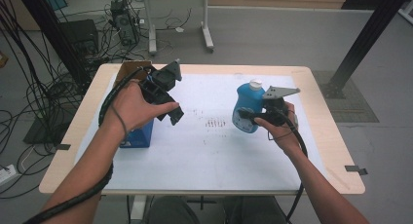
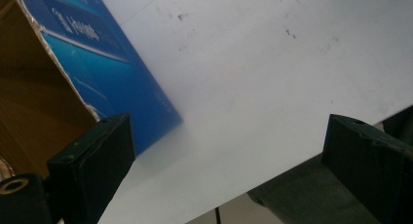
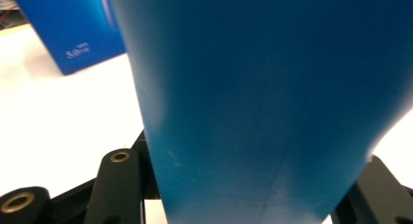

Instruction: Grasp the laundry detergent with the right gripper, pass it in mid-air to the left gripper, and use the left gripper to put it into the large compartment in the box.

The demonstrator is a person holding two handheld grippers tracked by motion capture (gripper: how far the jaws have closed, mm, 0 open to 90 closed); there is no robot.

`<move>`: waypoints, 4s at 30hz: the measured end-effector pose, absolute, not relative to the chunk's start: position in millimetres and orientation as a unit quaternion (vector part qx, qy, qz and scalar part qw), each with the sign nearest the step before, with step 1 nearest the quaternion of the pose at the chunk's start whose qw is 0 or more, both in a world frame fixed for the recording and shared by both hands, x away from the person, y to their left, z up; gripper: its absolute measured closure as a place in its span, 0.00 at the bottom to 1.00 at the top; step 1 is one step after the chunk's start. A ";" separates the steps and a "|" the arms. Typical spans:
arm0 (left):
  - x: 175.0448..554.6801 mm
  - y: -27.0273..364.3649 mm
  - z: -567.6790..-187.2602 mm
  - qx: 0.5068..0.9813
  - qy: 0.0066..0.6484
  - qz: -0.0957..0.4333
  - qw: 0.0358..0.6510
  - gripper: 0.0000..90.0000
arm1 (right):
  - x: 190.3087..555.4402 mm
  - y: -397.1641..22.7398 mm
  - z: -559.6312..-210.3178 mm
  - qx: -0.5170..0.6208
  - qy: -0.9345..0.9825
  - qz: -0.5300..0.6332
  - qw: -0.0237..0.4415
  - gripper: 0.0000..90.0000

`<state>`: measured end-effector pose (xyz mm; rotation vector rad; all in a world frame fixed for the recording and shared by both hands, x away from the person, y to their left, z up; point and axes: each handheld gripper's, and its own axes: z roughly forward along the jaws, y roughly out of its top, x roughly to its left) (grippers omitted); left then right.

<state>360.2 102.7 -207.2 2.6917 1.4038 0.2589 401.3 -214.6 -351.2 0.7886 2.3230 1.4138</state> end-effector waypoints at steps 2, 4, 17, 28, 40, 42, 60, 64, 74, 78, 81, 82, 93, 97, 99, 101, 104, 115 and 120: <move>358.9 102.3 -200.7 0.891 0.444 0.087 0.044 0.07 | 403.6 -207.8 -348.0 0.267 0.814 0.496 0.144 0.49; 358.0 101.9 -194.6 0.897 0.431 0.086 0.043 0.07 | 405.9 -200.5 -344.8 0.256 0.818 0.498 0.133 0.49; 365.5 100.2 -163.3 0.927 0.361 0.094 0.034 0.06 | 412.2 -155.3 -323.0 0.171 0.840 0.510 0.068 0.49; 370.0 88.2 -139.1 0.958 0.268 0.101 0.032 0.07 | 413.0 -120.1 -315.7 0.098 0.854 0.510 0.029 0.49; 374.1 71.3 -130.8 0.975 0.206 0.076 0.039 0.07 | 408.0 -95.1 -310.0 0.041 0.862 0.506 0.008 0.49; 374.6 69.3 -130.0 0.976 0.202 0.072 0.040 0.07 | 406.9 -91.4 -309.0 0.033 0.862 0.506 0.004 0.49; 378.1 47.3 -133.2 0.989 0.144 0.036 0.021 0.07 | 400.7 -77.3 -302.0 -0.013 0.856 0.516 -0.006 0.49; 379.3 43.7 -138.3 0.989 0.140 0.028 0.020 0.07 | 399.1 -75.8 -298.7 -0.020 0.858 0.514 0.002 0.49; 377.3 30.9 -148.3 0.992 0.124 0.016 0.018 0.07 | 394.0 -77.6 -292.3 -0.030 0.851 0.524 0.001 0.49; 376.8 28.0 -149.4 0.992 0.121 0.015 0.020 0.07 | 393.2 -80.7 -289.8 -0.034 0.849 0.527 0.005 0.49; 376.6 27.0 -149.6 0.992 0.121 0.015 0.020 0.07 | 391.6 -82.8 -288.2 -0.033 0.848 0.529 0.001 0.49; 376.9 26.5 -149.7 0.993 0.119 0.015 0.020 0.07 | 391.6 -82.8 -288.2 -0.033 0.848 0.529 0.001 0.49; 377.8 21.6 -153.8 0.993 0.113 0.010 0.019 0.07 | 388.6 -84.8 -285.0 -0.031 0.843 0.537 0.002 0.49; 377.9 20.8 -155.5 0.994 0.111 0.010 0.020 0.07 | 389.5 -84.5 -285.0 -0.032 0.844 0.535 0.011 0.49; 378.1 20.9 -155.9 0.994 0.110 0.010 0.020 0.07 | 388.4 -84.4 -284.7 -0.029 0.843 0.538 0.002 0.49; 378.2 21.2 -155.9 0.994 0.109 0.010 0.020 0.07 | 388.5 -84.4 -284.5 -0.029 0.842 0.538 0.003 0.49; 378.1 22.5 -156.4 0.994 0.111 0.009 0.019 0.07 | 388.6 -84.6 -283.9 -0.030 0.842 0.538 0.004 0.49; 376.8 22.2 -157.0 0.994 0.109 0.010 0.017 0.07 | 389.9 -83.0 -282.5 -0.036 0.841 0.539 0.019 0.49; 377.9 21.7 -156.7 0.994 0.108 0.011 0.017 0.07 | 390.1 -84.2 -282.0 -0.035 0.841 0.540 0.018 0.49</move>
